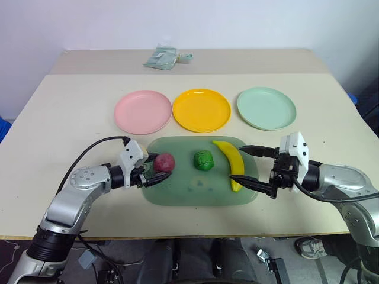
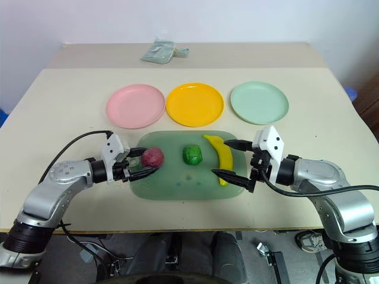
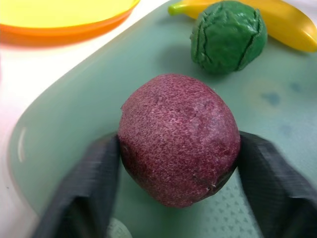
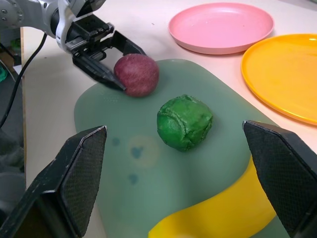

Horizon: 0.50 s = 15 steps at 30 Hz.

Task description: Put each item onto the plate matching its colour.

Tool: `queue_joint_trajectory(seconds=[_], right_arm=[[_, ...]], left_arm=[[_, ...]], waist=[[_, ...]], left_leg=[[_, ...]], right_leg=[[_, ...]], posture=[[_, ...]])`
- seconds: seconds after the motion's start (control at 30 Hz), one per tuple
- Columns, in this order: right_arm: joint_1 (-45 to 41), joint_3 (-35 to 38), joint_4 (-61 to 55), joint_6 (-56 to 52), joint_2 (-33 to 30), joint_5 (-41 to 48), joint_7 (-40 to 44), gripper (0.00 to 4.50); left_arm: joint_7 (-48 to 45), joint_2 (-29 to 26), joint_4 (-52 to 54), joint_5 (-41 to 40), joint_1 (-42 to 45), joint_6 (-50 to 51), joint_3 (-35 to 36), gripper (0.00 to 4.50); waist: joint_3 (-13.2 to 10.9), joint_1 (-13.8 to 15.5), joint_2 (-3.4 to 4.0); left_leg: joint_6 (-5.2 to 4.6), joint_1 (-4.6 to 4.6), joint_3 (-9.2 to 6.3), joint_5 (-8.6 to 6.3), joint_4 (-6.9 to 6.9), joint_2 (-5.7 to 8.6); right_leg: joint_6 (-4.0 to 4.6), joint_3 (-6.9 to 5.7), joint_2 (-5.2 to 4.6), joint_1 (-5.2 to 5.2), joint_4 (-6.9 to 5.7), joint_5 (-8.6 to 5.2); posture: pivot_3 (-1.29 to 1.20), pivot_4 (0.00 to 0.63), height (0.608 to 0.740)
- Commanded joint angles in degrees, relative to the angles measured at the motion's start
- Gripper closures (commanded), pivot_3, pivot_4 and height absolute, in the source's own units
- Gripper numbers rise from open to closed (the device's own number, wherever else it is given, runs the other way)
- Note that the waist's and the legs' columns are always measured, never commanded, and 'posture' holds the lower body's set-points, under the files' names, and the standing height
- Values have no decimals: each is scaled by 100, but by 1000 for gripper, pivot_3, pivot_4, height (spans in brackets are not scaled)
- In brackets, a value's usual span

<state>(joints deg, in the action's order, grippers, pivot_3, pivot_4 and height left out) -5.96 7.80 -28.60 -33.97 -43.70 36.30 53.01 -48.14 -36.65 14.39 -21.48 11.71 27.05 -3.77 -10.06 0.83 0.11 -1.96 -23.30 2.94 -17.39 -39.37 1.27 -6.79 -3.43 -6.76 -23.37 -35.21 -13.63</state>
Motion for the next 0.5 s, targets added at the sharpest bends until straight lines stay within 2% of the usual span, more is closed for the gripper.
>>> queue_joint_trajectory(seconds=[0.03,0.17,0.3,0.5], right_arm=[[-117,22,-37,156,65,-36,-95,0],[-255,-70,88,222,141,-89,-173,0],[-530,-254,225,289,371,-143,-253,0],[-697,-472,312,395,586,-290,-361,0]], left_arm=[[244,208,-28,-90,252,-143,312,1729],[1221,648,-702,429,917,-503,578,1729],[2613,1053,-2295,1212,2211,-357,594,1729],[3113,1455,-3827,1446,3238,-411,613,1729]], waist=[[0,-2,0],[-1,17,-5],[-2,21,-9],[-4,6,-13]], left_leg=[[-1,0,0,0,0,0],[-1,-4,-9,0,-18,0],[-6,-6,-15,-2,-35,2],[-28,-17,-11,-16,-51,5]], right_leg=[[0,0,0,0,0,0],[-1,-6,2,3,-10,0],[-3,-13,10,12,-16,1],[-10,-15,9,12,-28,2]], posture=[[0,150,740],[0,150,740],[0,150,740],[0,150,740]])
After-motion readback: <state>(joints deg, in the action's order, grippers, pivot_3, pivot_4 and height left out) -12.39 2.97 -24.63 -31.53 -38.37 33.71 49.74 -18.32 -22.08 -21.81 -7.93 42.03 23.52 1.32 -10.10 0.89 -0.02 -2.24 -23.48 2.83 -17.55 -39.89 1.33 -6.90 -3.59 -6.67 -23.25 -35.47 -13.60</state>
